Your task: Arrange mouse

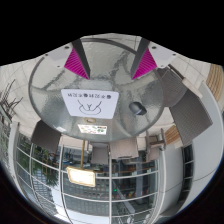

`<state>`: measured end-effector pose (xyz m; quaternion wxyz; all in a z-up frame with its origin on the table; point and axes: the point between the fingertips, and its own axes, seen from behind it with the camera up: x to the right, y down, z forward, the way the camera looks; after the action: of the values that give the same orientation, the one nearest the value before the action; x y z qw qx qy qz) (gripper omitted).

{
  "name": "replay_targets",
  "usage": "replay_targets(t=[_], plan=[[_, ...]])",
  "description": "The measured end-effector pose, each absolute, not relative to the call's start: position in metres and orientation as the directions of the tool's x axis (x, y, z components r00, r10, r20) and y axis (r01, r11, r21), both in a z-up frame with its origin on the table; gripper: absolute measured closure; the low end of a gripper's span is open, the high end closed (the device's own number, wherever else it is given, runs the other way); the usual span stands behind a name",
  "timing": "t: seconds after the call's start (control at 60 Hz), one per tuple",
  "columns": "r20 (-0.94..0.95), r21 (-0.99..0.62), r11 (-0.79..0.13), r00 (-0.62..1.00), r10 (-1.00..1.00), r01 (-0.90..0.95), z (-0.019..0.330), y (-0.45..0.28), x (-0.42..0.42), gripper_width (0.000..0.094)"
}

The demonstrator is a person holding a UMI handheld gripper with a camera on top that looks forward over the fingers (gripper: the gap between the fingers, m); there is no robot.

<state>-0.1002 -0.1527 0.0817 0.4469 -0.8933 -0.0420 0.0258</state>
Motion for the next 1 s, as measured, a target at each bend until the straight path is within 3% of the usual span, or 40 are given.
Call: replay_targets(t=[0.017, 0.05, 0.083, 0.267, 0.483, 0.817, 1.0], plan=[[-0.015, -0.785, -0.617, 0.994, 0.108, 0.055, 0.098, -0.152, -0.092, 0.0114], [-0.020, -0.768, -0.638, 0.993, 0.117, 0.059, 0.088, -0.153, -0.103, 0.0112], [-0.016, -0.765, -0.641, 0.993, 0.115, 0.061, 0.051, -0.151, -0.136, 0.0112], [-0.016, -0.725, -0.682, 0.987, 0.157, 0.097, 0.010, -0.104, -0.207, 0.0098], [0.000, -0.714, -0.693, 0.990, 0.140, 0.098, -0.004, -0.001, -0.244, 0.0098], [0.020, -0.700, -0.713, 0.999, 0.035, 0.039, -0.015, 0.115, -0.237, 0.0105], [-0.014, -0.693, -0.720, 0.999, -0.040, -0.038, -0.016, 0.133, -0.231, 0.0367]])
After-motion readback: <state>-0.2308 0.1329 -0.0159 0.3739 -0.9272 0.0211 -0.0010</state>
